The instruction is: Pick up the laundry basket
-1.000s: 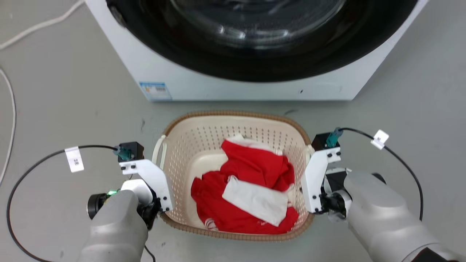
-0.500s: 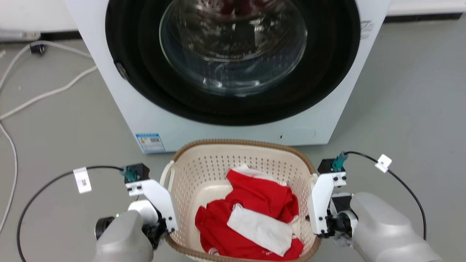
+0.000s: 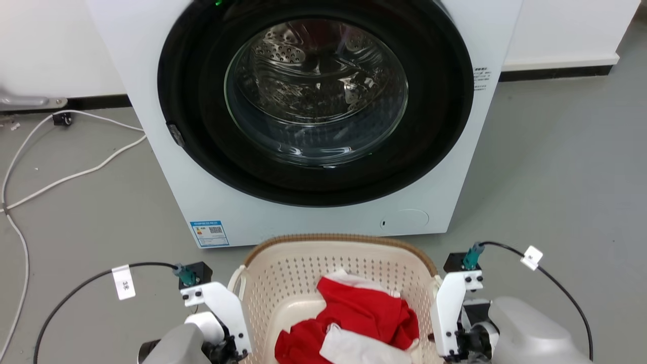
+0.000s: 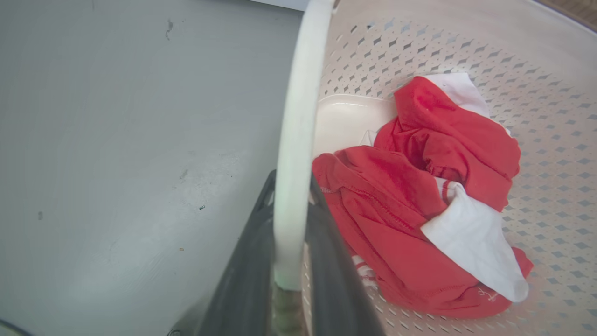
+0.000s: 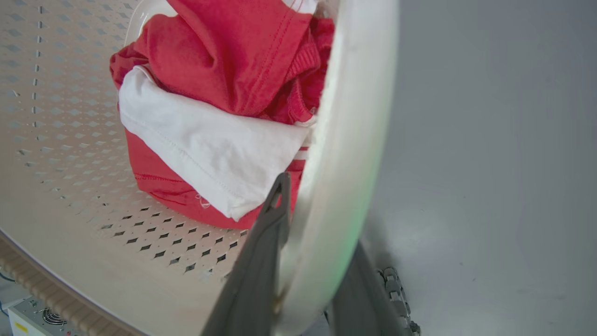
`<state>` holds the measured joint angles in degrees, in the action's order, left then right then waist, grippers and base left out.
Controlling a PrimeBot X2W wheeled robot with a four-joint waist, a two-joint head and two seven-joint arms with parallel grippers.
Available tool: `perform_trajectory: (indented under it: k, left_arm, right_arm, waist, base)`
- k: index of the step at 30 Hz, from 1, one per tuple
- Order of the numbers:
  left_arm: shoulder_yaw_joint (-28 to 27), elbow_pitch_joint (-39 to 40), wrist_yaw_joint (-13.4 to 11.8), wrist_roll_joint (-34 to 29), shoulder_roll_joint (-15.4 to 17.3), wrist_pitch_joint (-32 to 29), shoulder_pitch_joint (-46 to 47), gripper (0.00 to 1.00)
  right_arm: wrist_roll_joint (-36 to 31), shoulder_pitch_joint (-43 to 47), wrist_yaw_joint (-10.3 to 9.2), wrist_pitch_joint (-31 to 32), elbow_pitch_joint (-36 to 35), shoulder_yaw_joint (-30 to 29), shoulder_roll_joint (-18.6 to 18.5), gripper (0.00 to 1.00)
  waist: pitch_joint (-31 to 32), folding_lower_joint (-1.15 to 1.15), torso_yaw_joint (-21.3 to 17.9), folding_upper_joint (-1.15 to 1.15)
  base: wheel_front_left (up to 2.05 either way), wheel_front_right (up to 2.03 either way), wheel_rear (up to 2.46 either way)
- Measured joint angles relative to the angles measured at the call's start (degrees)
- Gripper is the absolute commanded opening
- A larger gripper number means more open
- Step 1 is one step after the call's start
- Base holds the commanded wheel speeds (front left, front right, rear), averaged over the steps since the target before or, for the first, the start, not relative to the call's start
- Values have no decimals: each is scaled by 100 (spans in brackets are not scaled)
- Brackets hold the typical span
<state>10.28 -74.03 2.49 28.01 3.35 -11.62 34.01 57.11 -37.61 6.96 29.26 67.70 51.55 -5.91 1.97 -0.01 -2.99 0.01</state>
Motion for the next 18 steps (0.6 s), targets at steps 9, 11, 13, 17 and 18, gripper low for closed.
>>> perform_trajectory:
  k: [9, 11, 13, 17, 18]
  left_arm:
    - [77, 1, -99, 105, -16, -109, -178, 0]
    - [97, 1, -103, 147, -15, -118, -182, 0]
    - [119, 1, -103, 165, -14, -131, -181, 0]
    - [178, 1, -103, 203, -14, -120, -180, 0]
    - [192, 1, -103, 213, -14, -107, -179, 0]
  right_arm:
    - [144, 139, 0, -2, 54, 181, 12, 0]
    - [164, 140, 0, -5, 57, 215, 12, 0]
    - [192, 139, 0, -19, 66, 247, 12, 0]
    - [237, 137, 0, -48, 83, 301, 12, 0]
    - [250, 136, 0, -51, 91, 313, 12, 0]
  waist:
    - [169, 0, 62, 0]
    - [174, 0, 73, 0]
    - [166, 0, 80, 0]
    - [150, 1, 89, 0]
    - [145, 1, 89, 0]
  base:
    - [0, 0, 0]
    - [0, 0, 0]
    - [0, 0, 0]
    - [0, 0, 0]
    - [0, 0, 0]
